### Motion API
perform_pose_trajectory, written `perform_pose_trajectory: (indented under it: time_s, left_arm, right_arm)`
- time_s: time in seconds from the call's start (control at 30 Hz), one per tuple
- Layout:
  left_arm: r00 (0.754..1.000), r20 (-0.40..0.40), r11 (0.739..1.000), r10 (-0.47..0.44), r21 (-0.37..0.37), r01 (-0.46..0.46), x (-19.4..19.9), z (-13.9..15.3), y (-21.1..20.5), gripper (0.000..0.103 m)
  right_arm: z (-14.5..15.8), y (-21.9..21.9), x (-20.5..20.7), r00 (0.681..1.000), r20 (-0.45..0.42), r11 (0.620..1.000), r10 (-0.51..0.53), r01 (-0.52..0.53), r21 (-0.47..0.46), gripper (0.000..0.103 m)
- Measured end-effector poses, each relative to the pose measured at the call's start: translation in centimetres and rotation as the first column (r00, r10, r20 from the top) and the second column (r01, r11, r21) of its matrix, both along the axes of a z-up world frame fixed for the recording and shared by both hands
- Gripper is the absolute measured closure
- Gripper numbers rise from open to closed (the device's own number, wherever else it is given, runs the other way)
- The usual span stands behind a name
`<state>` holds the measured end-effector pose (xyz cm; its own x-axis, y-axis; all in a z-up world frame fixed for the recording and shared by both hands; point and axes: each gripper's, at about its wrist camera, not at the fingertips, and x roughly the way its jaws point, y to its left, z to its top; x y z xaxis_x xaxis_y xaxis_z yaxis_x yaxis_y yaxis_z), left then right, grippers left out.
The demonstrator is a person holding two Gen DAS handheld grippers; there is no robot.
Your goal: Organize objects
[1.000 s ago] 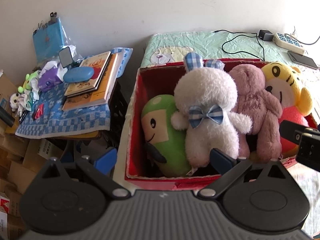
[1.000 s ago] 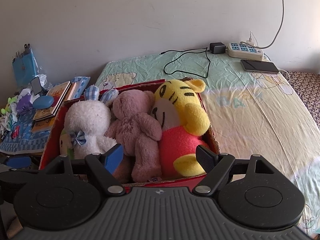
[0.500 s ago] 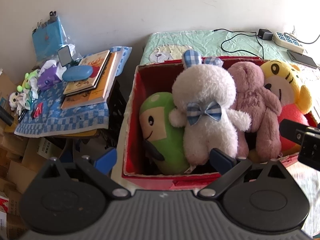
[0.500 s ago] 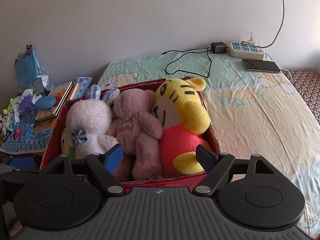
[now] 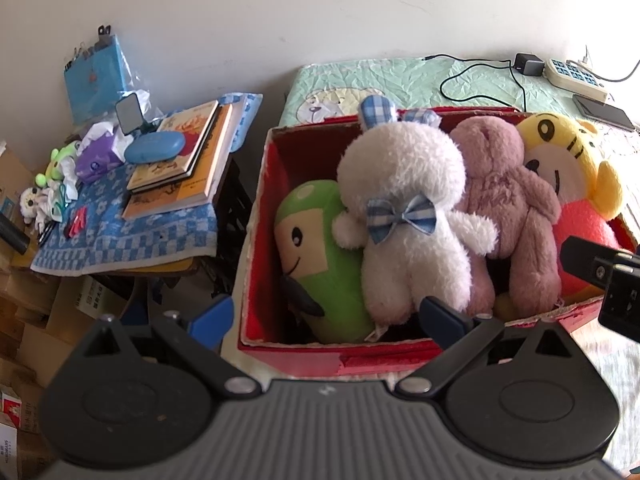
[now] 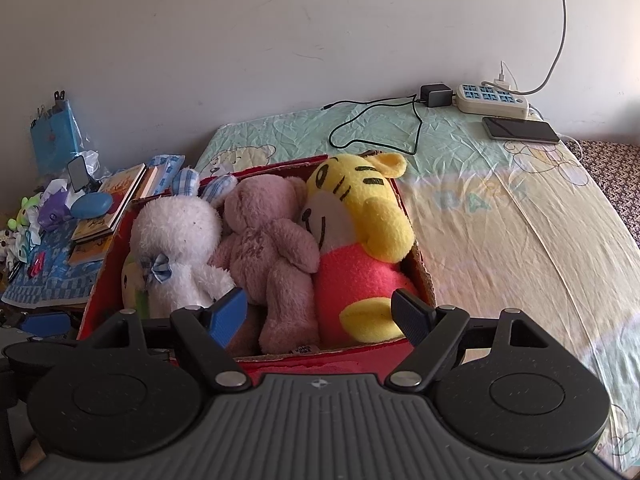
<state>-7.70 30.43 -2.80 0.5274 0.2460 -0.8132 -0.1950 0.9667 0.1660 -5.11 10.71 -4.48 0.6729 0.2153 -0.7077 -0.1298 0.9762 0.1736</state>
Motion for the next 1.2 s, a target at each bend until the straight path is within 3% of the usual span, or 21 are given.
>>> perform_pose_trajectory:
  time_s: [1.2]
  left_arm:
    - [1.0,0.01,1.0,-0.003,0.011,0.003,0.17,0.12,0.2,0.003]
  right_arm:
    - [0.1,0.01,-0.08,1.0,0.008,1.0,-0.003,0.003,0.025,0.023]
